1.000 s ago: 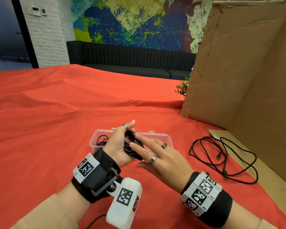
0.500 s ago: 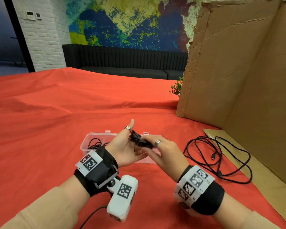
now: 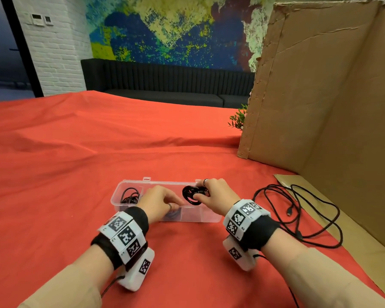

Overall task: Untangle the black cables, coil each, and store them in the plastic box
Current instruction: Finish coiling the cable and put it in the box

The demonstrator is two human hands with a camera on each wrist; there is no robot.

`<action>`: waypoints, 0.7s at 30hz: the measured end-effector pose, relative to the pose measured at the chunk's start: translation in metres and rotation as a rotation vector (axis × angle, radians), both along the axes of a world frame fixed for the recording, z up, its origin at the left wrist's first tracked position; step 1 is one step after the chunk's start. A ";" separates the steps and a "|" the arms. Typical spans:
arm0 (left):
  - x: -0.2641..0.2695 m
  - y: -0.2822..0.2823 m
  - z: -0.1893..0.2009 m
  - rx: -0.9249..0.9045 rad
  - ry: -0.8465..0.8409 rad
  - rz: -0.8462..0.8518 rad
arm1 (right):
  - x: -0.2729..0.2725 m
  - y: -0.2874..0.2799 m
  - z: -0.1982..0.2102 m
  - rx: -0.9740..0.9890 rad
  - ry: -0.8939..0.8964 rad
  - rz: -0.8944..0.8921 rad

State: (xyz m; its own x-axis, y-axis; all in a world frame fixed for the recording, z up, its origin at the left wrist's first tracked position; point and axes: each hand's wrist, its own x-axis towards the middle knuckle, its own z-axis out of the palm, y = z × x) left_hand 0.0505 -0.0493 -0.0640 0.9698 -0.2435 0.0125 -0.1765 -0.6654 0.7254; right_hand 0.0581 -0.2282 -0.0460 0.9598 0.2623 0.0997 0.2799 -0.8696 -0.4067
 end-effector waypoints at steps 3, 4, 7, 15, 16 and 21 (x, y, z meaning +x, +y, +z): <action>0.004 0.001 -0.003 -0.014 -0.011 -0.006 | 0.001 0.010 0.003 -0.206 -0.006 0.032; 0.004 0.002 -0.003 -0.016 -0.010 -0.008 | 0.002 0.013 0.005 -0.262 -0.008 0.038; 0.004 0.003 -0.002 -0.027 -0.007 -0.011 | 0.003 0.019 0.007 -0.380 -0.017 0.057; 0.007 -0.008 -0.004 0.285 0.060 -0.099 | 0.012 0.026 0.024 -0.464 0.088 0.115; 0.007 -0.009 -0.005 0.321 0.085 -0.114 | 0.013 0.025 0.025 -0.479 0.112 0.122; 0.008 -0.013 -0.010 0.380 0.132 -0.132 | 0.017 0.019 0.016 -0.507 0.220 0.120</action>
State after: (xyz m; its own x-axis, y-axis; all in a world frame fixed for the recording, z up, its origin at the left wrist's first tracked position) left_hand 0.0590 -0.0623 -0.0737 0.9172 -0.3295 -0.2240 -0.2007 -0.8678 0.4546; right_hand 0.0746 -0.2092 -0.0298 0.9044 0.3334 -0.2663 0.3443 -0.9389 -0.0062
